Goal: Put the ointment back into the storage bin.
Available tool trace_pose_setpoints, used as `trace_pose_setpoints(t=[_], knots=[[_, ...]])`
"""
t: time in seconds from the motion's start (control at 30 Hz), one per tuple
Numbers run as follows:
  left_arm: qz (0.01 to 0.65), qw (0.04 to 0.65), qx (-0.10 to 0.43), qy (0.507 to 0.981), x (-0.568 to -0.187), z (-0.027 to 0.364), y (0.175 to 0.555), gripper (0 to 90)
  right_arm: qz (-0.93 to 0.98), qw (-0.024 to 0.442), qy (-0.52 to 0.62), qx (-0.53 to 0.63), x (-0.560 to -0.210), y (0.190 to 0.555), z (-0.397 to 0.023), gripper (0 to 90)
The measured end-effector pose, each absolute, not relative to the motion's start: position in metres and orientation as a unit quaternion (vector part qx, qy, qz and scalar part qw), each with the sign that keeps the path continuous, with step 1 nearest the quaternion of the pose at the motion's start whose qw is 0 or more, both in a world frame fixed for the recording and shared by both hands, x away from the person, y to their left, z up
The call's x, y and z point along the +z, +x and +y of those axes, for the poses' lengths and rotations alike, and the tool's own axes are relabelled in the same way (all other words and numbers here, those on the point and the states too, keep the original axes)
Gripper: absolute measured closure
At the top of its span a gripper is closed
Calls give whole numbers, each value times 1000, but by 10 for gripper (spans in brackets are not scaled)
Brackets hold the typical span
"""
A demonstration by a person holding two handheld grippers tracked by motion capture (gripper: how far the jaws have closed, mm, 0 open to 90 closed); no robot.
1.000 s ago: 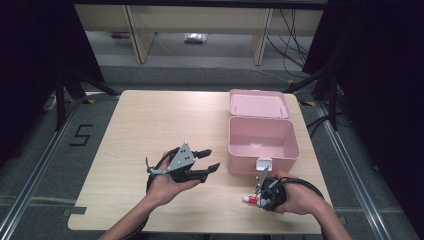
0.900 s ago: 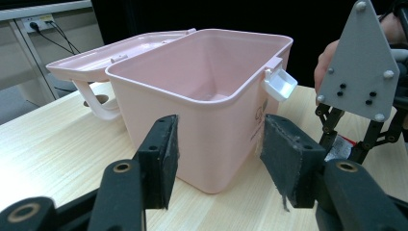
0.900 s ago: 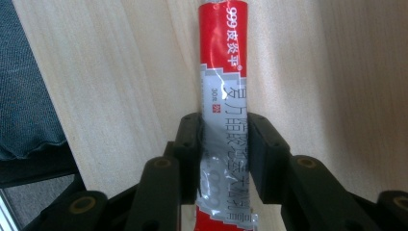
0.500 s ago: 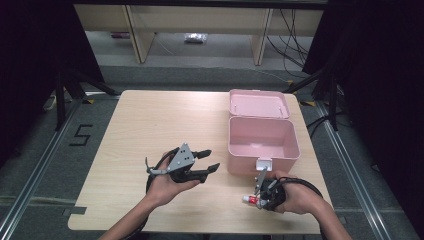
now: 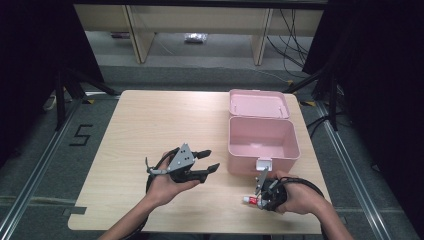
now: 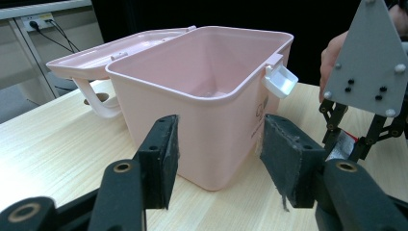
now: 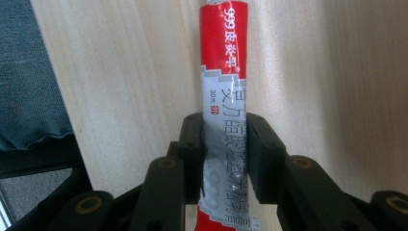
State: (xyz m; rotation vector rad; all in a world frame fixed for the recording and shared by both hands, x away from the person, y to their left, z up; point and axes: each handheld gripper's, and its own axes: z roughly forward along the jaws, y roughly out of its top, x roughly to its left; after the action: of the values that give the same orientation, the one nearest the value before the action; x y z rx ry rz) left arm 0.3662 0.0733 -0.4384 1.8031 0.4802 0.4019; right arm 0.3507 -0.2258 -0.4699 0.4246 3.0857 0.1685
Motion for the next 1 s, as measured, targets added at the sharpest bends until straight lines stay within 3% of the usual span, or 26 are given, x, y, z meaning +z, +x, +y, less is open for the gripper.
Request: trace_pose_setpoints(t=[1.0], knots=[[200,577,173,773,-438,73,365,468,990,22,121,63,-421,357,-238,714]])
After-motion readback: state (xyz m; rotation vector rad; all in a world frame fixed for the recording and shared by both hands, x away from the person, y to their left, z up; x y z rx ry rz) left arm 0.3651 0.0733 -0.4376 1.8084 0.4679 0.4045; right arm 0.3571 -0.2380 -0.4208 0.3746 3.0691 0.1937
